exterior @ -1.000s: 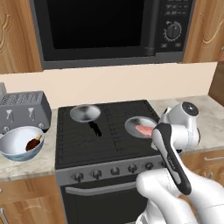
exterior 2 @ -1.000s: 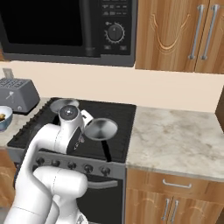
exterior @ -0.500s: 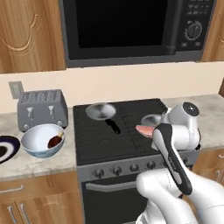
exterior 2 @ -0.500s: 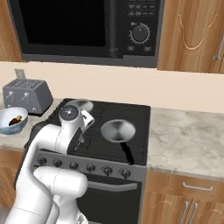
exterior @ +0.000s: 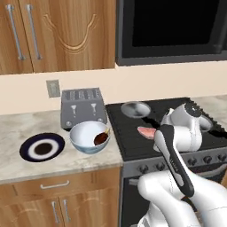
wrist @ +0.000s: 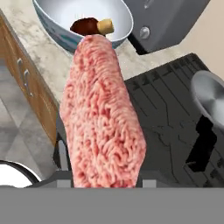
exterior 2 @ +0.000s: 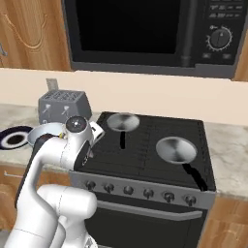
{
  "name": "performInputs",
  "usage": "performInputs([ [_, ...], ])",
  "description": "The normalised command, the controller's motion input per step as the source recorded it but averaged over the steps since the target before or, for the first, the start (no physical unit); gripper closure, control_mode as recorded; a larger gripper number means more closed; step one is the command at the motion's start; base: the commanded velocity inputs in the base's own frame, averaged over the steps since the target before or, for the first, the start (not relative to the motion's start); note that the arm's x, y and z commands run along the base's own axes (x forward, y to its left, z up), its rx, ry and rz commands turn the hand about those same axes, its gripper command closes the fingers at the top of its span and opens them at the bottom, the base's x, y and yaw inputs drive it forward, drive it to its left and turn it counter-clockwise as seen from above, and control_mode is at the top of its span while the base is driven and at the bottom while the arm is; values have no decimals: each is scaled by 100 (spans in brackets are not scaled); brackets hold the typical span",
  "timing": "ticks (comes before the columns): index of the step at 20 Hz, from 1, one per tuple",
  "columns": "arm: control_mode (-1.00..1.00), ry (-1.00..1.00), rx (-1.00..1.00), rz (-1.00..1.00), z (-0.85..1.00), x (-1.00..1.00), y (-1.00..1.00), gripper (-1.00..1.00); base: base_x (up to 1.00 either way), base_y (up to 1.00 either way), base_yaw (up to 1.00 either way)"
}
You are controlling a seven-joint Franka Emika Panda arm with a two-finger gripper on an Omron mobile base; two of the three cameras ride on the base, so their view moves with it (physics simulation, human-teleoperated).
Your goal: Place one of the steaks on the plate and the other in the bowl. Then place the bowl in the fridge.
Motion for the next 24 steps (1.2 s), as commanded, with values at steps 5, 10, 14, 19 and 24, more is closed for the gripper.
performInputs([
  [5,100,0,0,0,0,0,0,100,9,77,0],
  [10,100,0,0,0,0,0,0,100,24,68,0],
  [14,100,0,0,0,0,0,0,100,43,56,0],
  [19,100,0,0,0,0,0,0,100,27,54,0],
  [24,100,0,0,0,0,0,0,100,11,58,0],
])
